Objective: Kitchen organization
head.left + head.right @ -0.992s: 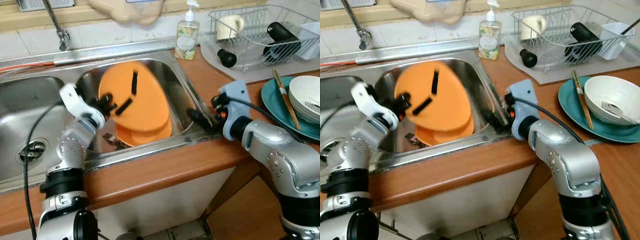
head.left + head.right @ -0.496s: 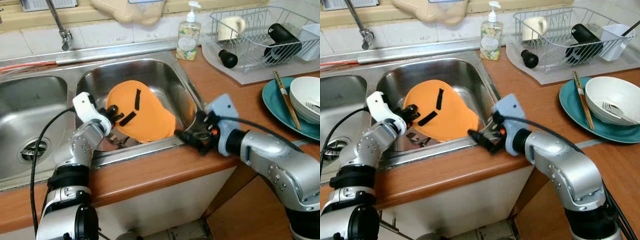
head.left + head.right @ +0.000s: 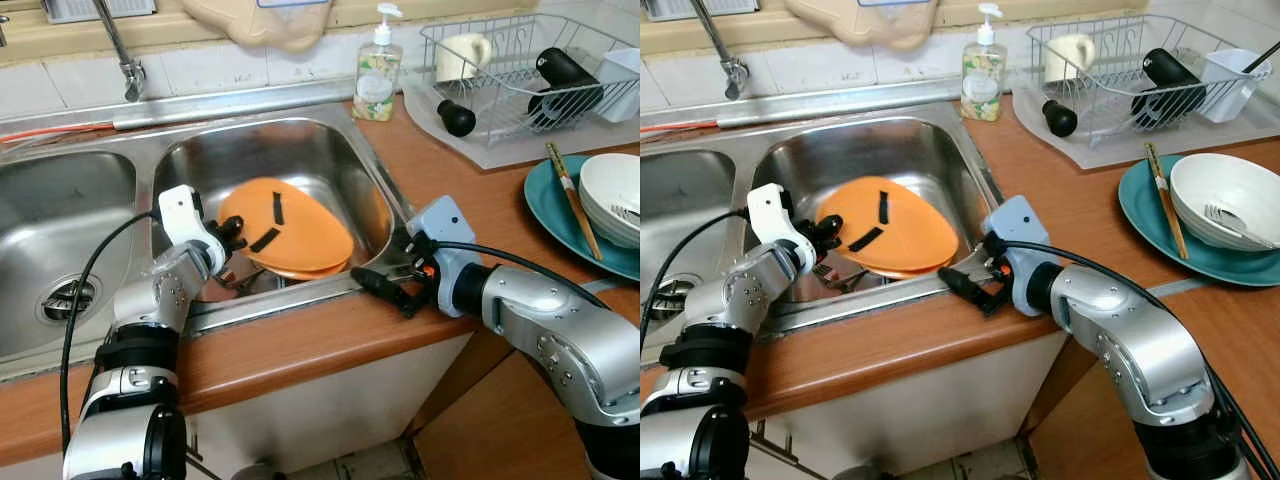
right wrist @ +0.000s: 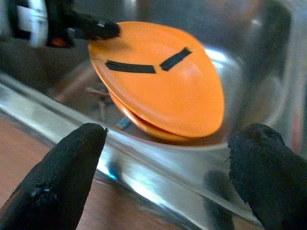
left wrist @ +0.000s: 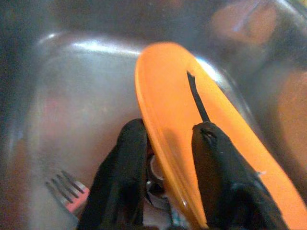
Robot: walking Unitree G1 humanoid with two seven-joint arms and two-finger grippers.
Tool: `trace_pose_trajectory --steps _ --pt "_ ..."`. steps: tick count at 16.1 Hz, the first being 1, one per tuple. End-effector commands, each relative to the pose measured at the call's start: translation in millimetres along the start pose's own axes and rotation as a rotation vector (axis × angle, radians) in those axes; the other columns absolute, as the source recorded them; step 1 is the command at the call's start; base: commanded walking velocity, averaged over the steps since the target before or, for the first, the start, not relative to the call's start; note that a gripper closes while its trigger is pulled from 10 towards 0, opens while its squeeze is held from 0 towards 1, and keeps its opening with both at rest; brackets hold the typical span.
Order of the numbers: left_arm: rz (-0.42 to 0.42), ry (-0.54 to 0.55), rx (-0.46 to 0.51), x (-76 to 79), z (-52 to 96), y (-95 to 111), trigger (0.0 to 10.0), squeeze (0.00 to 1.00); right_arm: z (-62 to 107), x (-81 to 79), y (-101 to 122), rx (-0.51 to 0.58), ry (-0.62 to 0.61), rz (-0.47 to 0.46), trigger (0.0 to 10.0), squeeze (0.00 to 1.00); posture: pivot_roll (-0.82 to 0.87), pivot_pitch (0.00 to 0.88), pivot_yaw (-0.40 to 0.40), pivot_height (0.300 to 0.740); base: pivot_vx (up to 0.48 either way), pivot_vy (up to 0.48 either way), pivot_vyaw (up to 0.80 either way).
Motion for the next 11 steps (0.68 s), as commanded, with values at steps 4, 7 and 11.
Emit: trace_pose_trajectory --steps 4,7,11 --pt "-0.282 0.042 0.133 -15.4 12.2 19.1 10.0 1.0 -3.1 38.5 11.9 0.064 -0.243 -0.023 10.0 0.45 -0.17 0.0 0.047 0.74 0.0 0.0 0.0" --pt "-0.37 -0.049 0.224 1.2 25.0 29.3 10.0 0.0 3.6 75.3 13.7 0.067 -0.463 -0.056 10.0 1.0 -0.17 0.0 0.041 0.74 0.0 0.0 0.0" --pt "-0.498 -0.246 0.326 38.5 52.2 31.8 10.0 0.0 18.7 119.9 15.0 0.052 -0.687 -0.073 10.0 1.0 -0.17 0.0 0.032 0.74 0.0 0.0 0.0"
Point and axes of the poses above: a point about 5 cm out from each wrist's last joint towards the gripper, its own z axis pointing back from the gripper into the wrist, its own y axis along the axis of the wrist's last joint, x = y × z, the point moved 6 cm from there along -z, pointing out of the wrist towards the gripper, and after that the axes turned 6 degrees about -z, right-handed, at the moved point
